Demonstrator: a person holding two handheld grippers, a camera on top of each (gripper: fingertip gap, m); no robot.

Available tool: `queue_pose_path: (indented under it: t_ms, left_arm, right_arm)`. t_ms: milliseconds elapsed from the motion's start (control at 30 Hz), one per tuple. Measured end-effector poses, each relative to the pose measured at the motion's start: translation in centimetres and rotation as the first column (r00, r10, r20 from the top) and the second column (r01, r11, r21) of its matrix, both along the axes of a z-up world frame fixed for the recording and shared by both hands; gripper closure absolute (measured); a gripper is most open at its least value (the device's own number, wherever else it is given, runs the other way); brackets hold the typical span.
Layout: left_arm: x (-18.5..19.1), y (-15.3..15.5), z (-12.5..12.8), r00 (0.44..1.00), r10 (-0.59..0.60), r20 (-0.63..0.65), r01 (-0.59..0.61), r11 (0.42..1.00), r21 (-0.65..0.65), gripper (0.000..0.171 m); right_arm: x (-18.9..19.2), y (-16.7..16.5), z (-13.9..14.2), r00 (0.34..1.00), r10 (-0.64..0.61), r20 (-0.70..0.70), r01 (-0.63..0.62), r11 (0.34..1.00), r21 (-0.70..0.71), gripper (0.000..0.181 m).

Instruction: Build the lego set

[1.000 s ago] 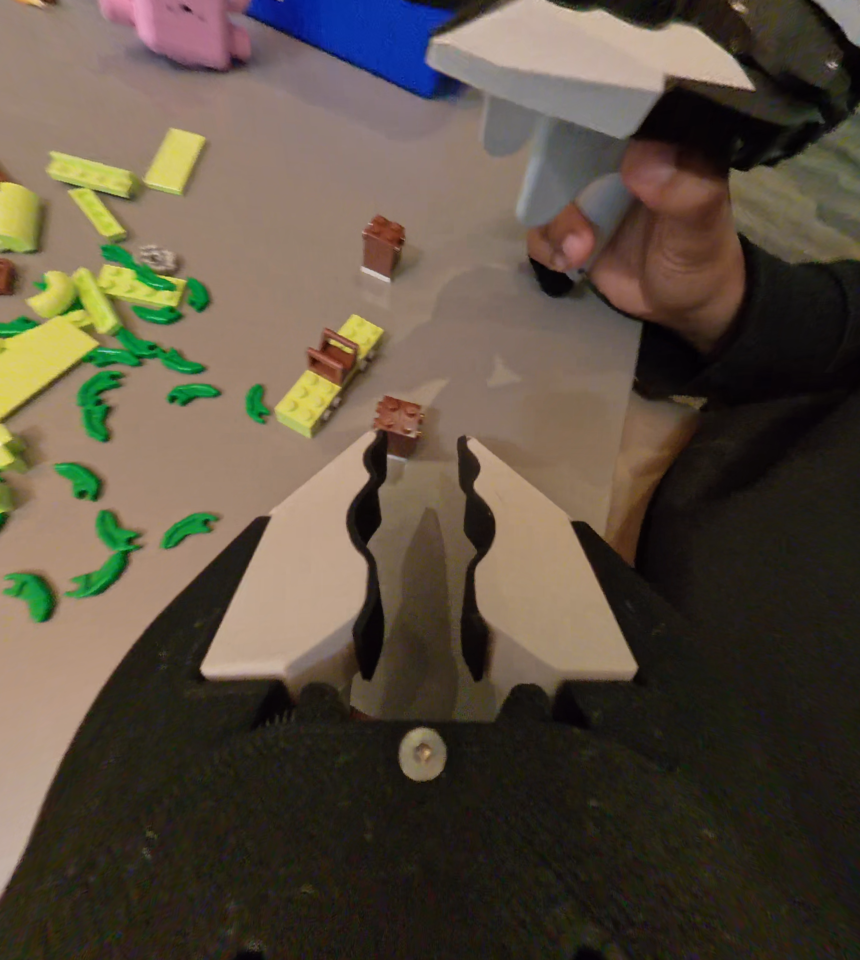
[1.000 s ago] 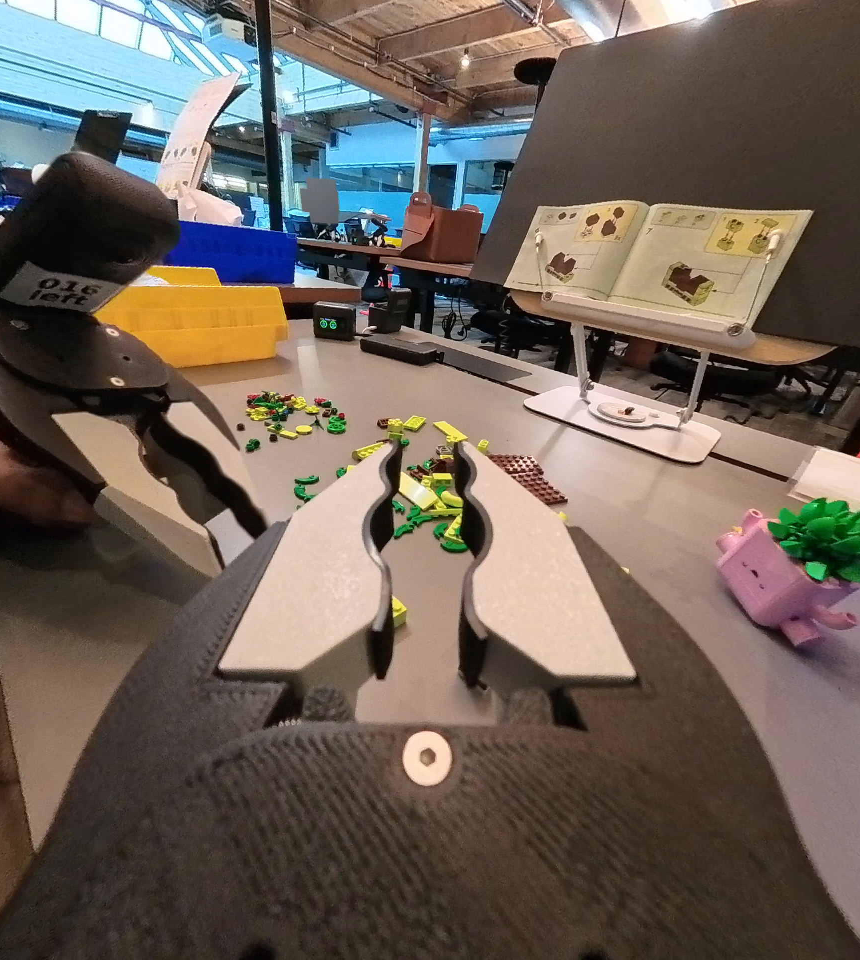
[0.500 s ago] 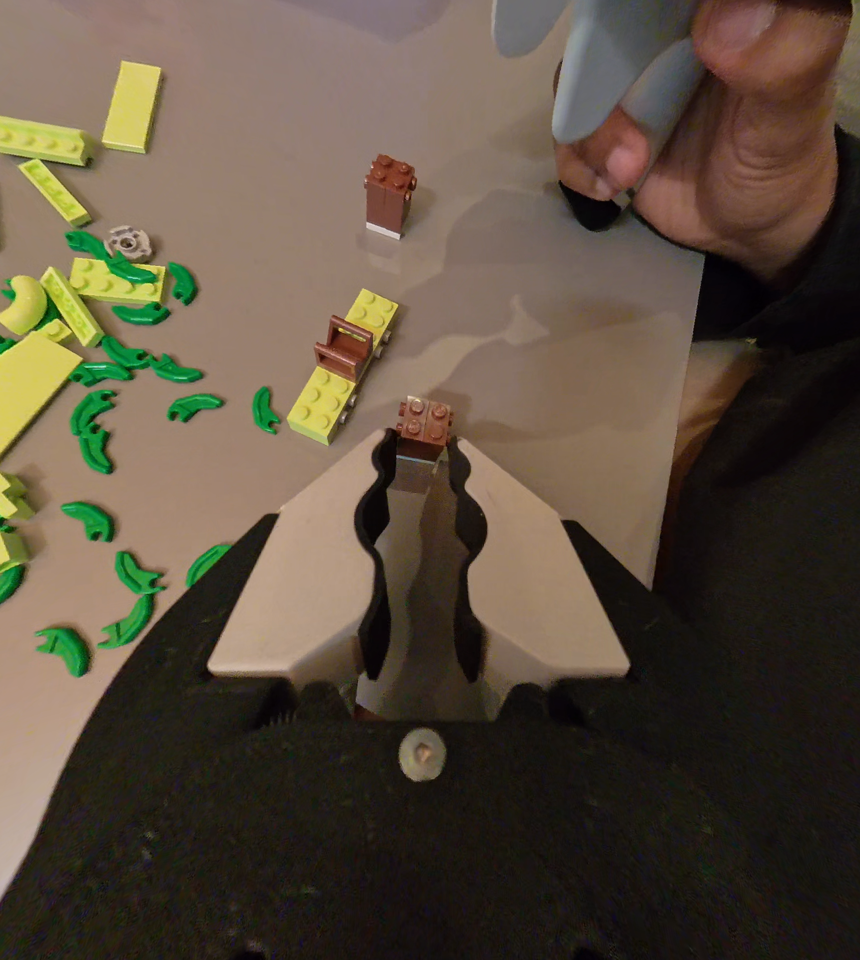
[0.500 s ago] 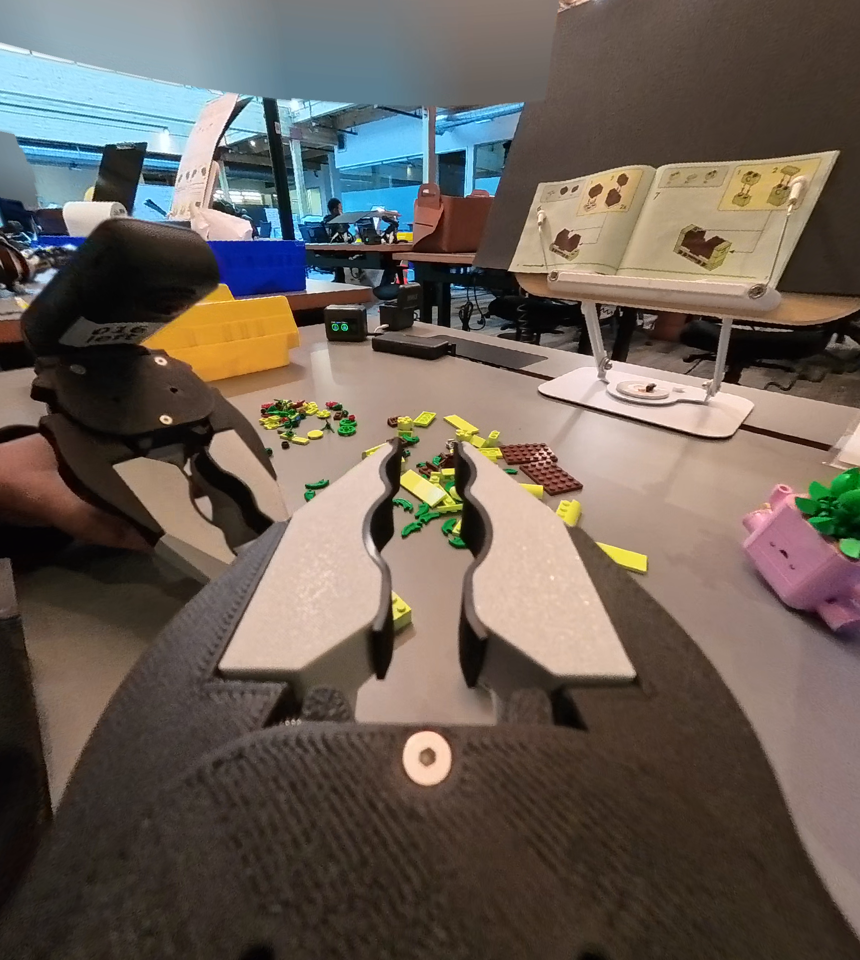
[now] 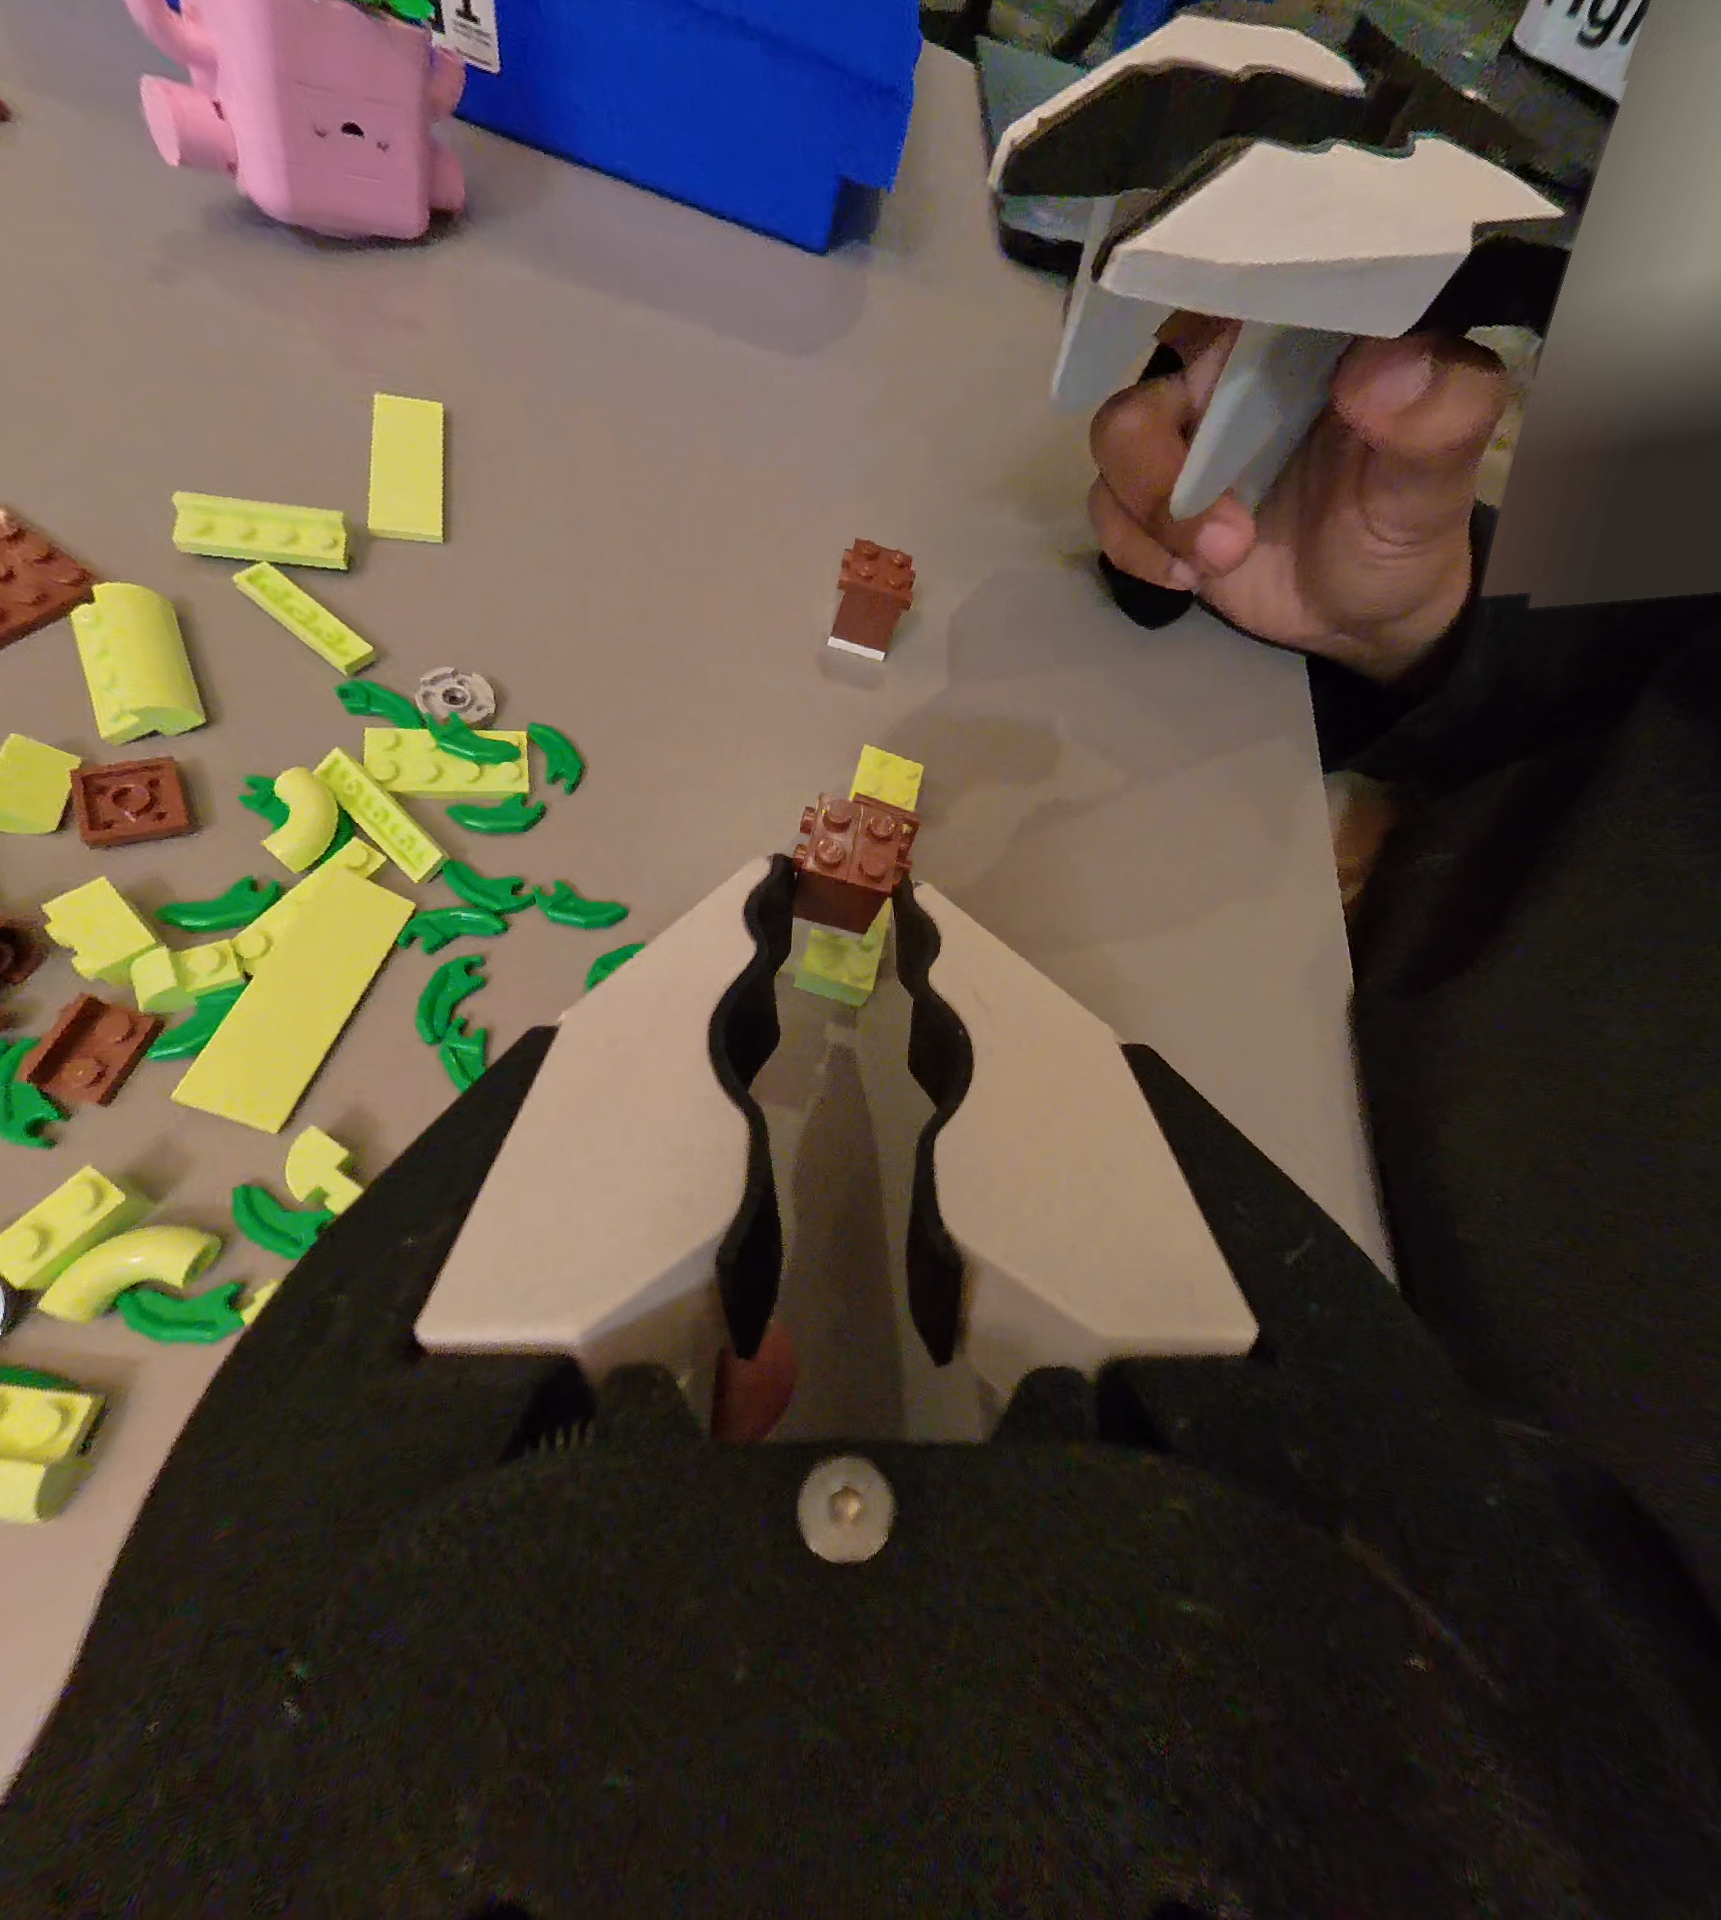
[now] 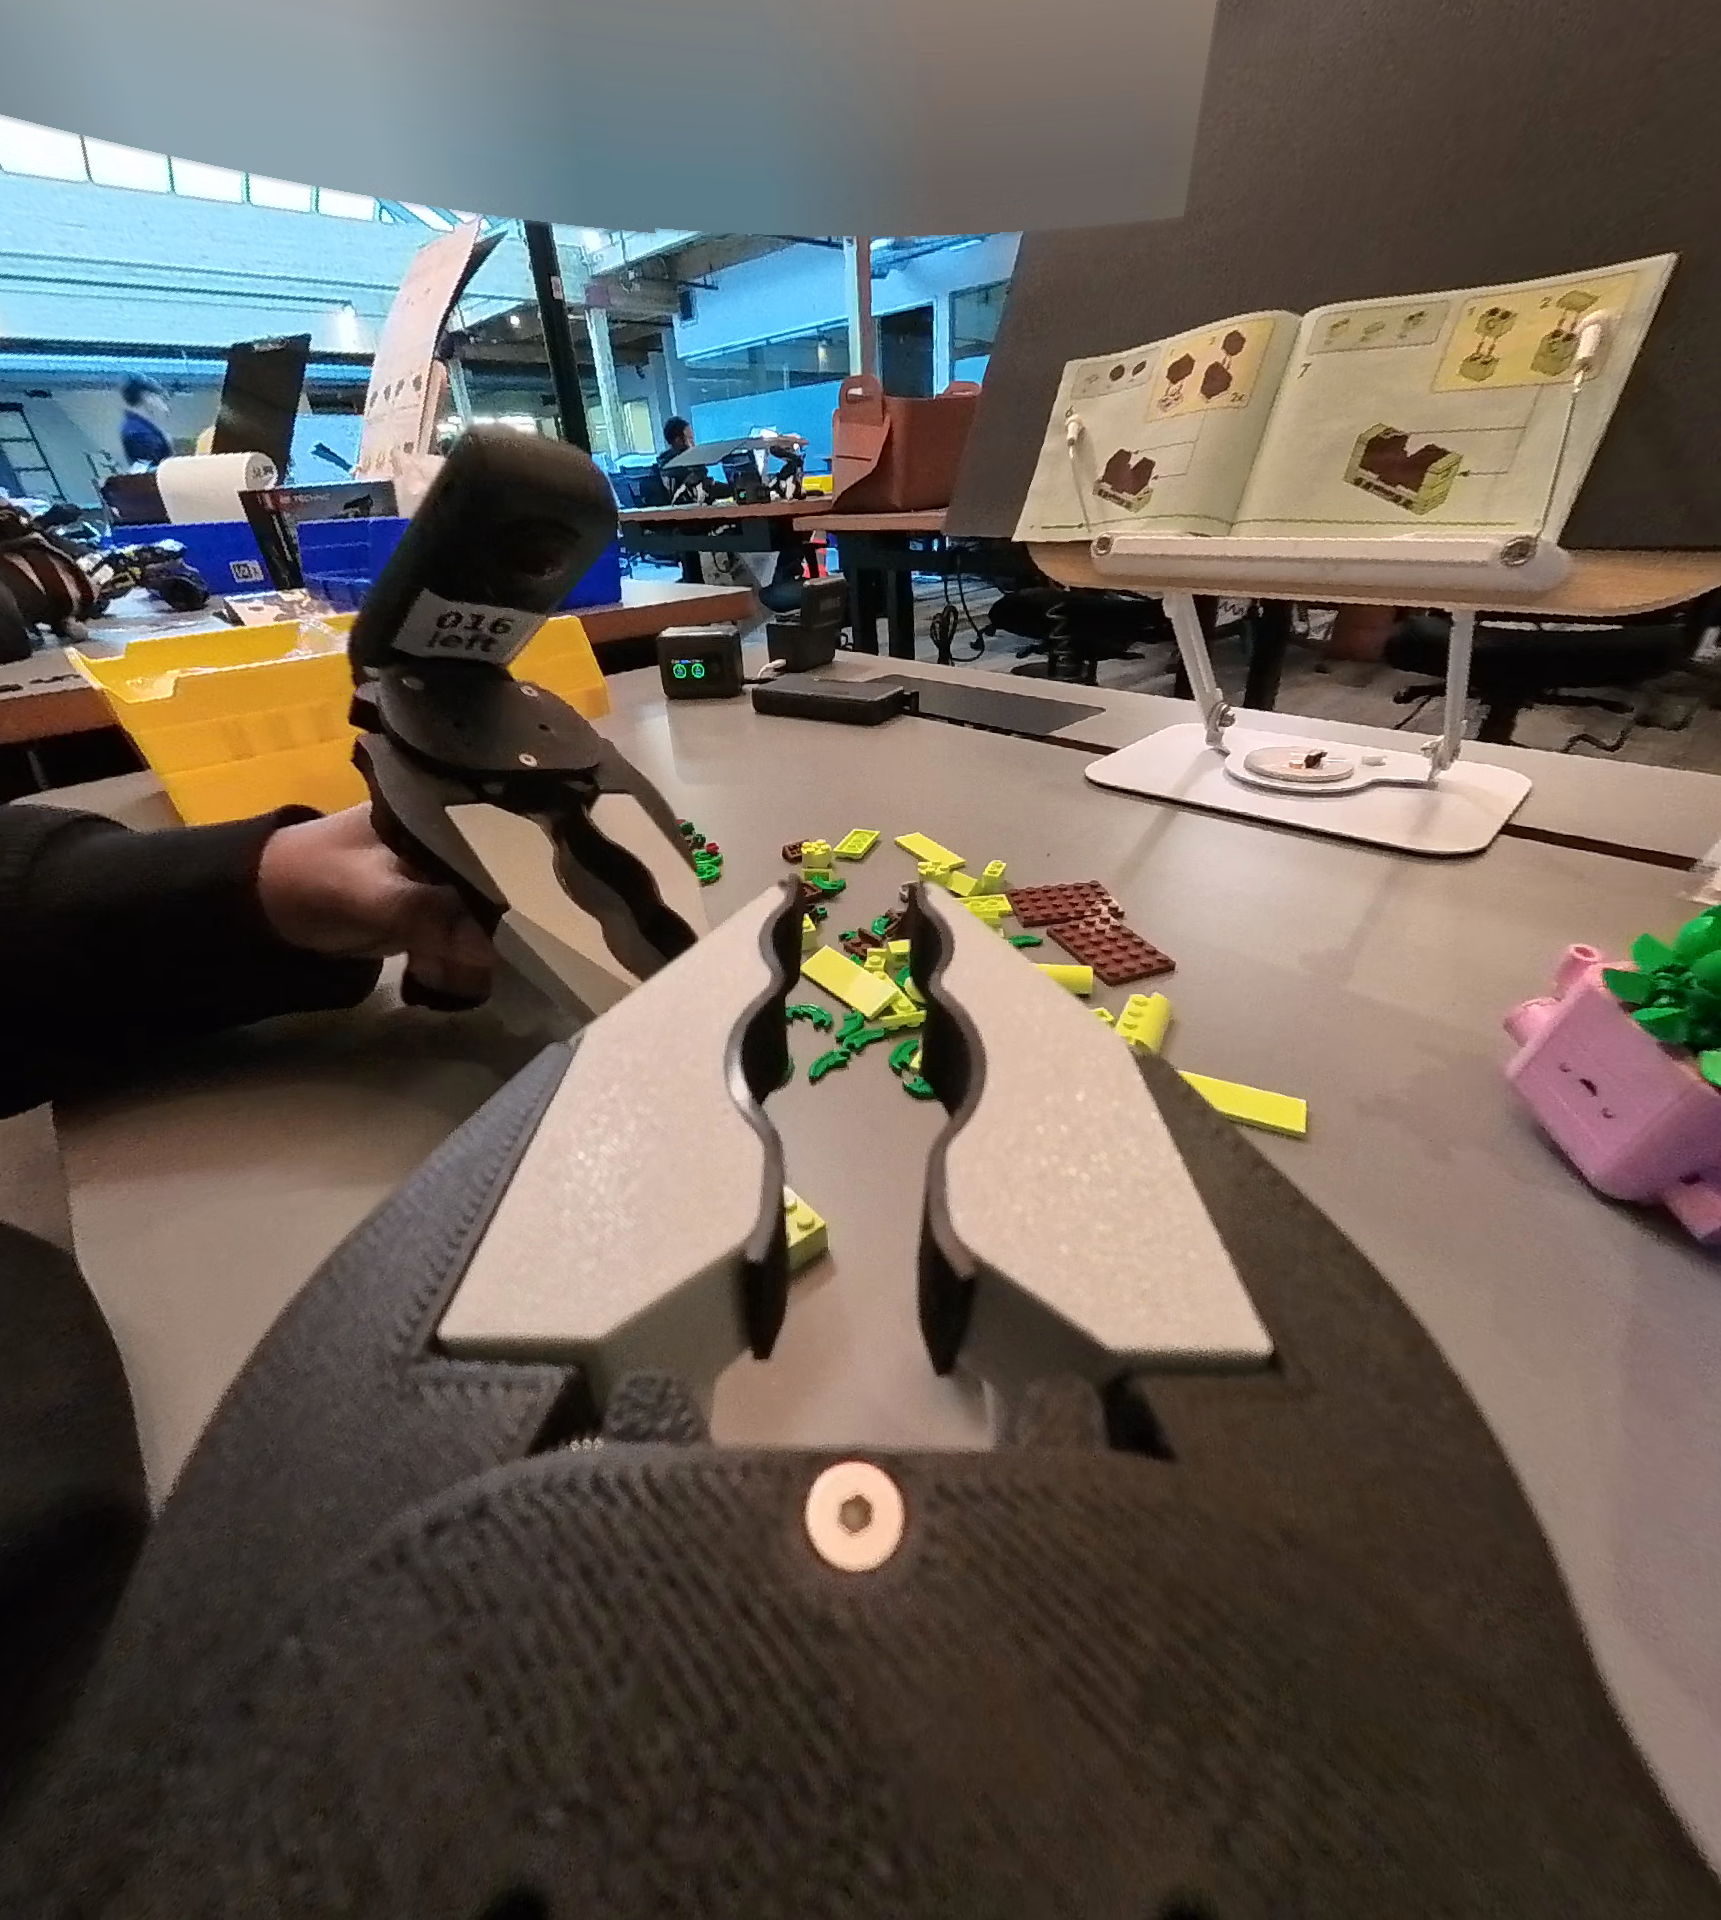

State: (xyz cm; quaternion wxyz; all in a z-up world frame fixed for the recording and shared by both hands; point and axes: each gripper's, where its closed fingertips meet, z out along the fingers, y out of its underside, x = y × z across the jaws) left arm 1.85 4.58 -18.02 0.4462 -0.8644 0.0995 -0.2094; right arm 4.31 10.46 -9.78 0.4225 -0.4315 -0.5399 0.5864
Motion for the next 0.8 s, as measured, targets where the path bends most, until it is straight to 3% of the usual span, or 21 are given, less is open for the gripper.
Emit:
queue_pose_path:
  t_ms: [400,800]
  left_arm:
    - [0.8,0.0,-1.2,0.997,-0.041,-0.066,0.038,0.999,-0.036,0.155]
    - [1.0,0.0,-1.5,0.998,-0.054,-0.044,0.052,0.997,-0.060,0.154]
  right_arm:
    - [0.2,0.2,0.2,1.000,0.014,-0.012,-0.014,0.999,-0.032,0.165]
    - [-0.2,-0.9,-0.4,1.000,0.016,0.018,-0.017,0.999,0.052,0.166]
